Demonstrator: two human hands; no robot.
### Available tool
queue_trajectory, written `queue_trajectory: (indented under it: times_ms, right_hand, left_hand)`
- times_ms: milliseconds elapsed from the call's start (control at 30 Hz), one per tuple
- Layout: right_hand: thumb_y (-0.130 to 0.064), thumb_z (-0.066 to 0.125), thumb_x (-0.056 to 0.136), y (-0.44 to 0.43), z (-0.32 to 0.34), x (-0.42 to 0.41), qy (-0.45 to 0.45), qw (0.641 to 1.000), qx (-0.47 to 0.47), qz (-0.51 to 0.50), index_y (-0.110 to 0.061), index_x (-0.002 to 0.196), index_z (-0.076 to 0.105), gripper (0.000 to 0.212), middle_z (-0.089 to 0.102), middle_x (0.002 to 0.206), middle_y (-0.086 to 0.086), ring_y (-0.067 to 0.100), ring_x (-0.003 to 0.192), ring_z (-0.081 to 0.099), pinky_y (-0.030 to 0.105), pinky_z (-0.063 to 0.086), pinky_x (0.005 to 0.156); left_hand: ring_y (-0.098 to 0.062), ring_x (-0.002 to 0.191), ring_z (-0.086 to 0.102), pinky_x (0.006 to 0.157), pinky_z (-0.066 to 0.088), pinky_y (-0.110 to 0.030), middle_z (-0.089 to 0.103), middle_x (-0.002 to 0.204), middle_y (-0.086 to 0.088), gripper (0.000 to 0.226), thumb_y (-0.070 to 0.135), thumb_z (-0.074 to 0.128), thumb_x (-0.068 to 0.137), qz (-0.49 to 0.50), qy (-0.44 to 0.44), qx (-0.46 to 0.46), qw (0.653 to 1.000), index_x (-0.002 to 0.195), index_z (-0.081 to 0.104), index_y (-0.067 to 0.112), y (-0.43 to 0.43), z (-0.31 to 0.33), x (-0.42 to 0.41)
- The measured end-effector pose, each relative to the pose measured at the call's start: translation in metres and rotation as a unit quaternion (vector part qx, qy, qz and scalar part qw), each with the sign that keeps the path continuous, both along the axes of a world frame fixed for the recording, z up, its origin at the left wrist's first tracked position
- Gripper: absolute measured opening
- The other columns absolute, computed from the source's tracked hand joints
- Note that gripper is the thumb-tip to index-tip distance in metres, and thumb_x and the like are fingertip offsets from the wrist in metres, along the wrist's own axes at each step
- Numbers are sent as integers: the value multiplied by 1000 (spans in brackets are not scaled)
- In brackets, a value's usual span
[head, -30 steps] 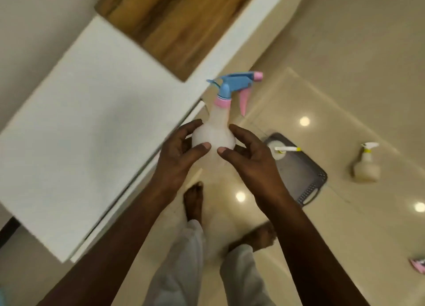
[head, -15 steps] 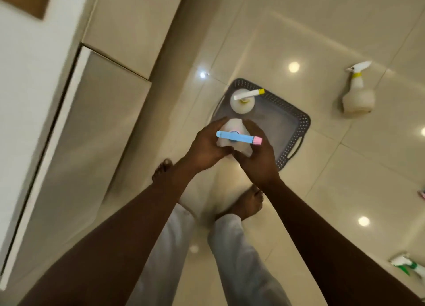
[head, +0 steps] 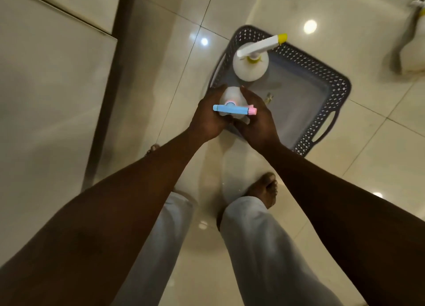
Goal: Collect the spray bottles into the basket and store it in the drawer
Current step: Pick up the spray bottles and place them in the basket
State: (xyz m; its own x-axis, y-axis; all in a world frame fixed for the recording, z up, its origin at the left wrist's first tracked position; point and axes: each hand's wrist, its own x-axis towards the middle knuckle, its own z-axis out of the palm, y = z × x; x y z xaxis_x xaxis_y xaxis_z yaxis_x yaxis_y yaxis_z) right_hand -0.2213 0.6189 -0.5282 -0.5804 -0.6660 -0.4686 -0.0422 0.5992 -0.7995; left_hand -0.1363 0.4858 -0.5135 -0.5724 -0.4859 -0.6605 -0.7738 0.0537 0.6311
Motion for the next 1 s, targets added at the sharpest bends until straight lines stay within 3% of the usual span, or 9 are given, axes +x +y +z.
queue_trajectory:
  times_ms: [67, 167, 300, 433, 467, 533, 600, 767, 1000]
  right_hand:
    - [-19, 84, 81, 1, -7, 1, -9, 1000, 3, -19, -9, 153, 47, 81, 56, 150, 9, 13, 136, 53, 22, 40, 117]
    - [-10, 82, 84, 1, -13, 2, -31, 999, 6, -31, -13, 155, 44, 81, 55, 152, 7, 23, 139, 54, 44, 45, 117]
    - [-9, 82, 84, 1, -7, 0, -53, 997, 34, -47, -14, 156, 42, 82, 56, 151, 6, 23, 139, 54, 46, 46, 117]
    - [-17, 89, 78, 14, 26, -6, -62, 988, 124, -68, -9, 158, 38, 95, 47, 158, 12, 29, 146, 46, 44, 39, 121]
    - [-19, 90, 77, 21, 42, -8, -66, 984, 149, -78, -9, 156, 41, 94, 48, 157, 13, 30, 144, 46, 45, 39, 120]
    - [-15, 89, 77, 40, 77, -11, -77, 978, 178, -82, -13, 154, 46, 89, 50, 156, 11, 29, 143, 48, 47, 41, 119]
    - [-11, 84, 80, 62, 124, -20, -76, 972, 203, -88, -15, 153, 48, 82, 51, 156, 7, 28, 142, 49, 46, 42, 117]
    - [-16, 79, 87, 120, 231, -61, -44, 958, 223, -177, -17, 144, 58, 60, 59, 149, 2, 23, 134, 57, 36, 48, 107]
    - [-22, 73, 93, 177, 256, -161, -22, 949, 177, -261, -19, 139, 62, 48, 63, 143, -2, 20, 133, 58, 42, 49, 109]
  left_hand:
    - [-21, 139, 52, 107, 46, -12, 47, 157, -11, 80, 1, 80, 84, 8, 0, 5, 1000, 154, 42, 8, 1, -5, -1]
    - [-10, 126, 54, 87, 44, 4, 47, 155, -14, 77, -2, 78, 85, 20, 9, 7, 1000, 153, 44, 7, 1, -8, -2]
    - [-27, 144, 48, 118, 42, -30, 47, 157, -13, 79, 3, 79, 85, -16, 8, -21, 1000, 155, 42, 8, -1, 9, -3]
    - [-14, 130, 48, 99, 37, 4, 54, 148, -18, 71, 0, 78, 81, -1, 37, -42, 998, 146, 50, 1, -2, 52, 3]
    - [-14, 128, 49, 100, 38, 3, 58, 144, -19, 66, 3, 76, 81, 0, 43, -59, 997, 143, 54, 0, -2, 69, 6]
    - [-23, 129, 57, 110, 50, -25, 59, 139, -18, 61, -4, 69, 78, 13, 30, -73, 997, 138, 57, 1, -1, 104, 11]
    - [-30, 122, 59, 103, 54, -49, 58, 132, -16, 61, -16, 62, 75, 35, 8, -77, 996, 134, 59, 3, 1, 145, 9]
    - [-30, 107, 60, 89, 56, -54, 59, 119, -15, 53, -9, 61, 70, 34, 58, -103, 992, 122, 61, 4, -4, 226, -35]
    - [-15, 102, 64, 87, 49, -15, 64, 124, -3, 42, 5, 53, 80, -60, 111, -93, 988, 120, 65, 14, 12, 257, -164]
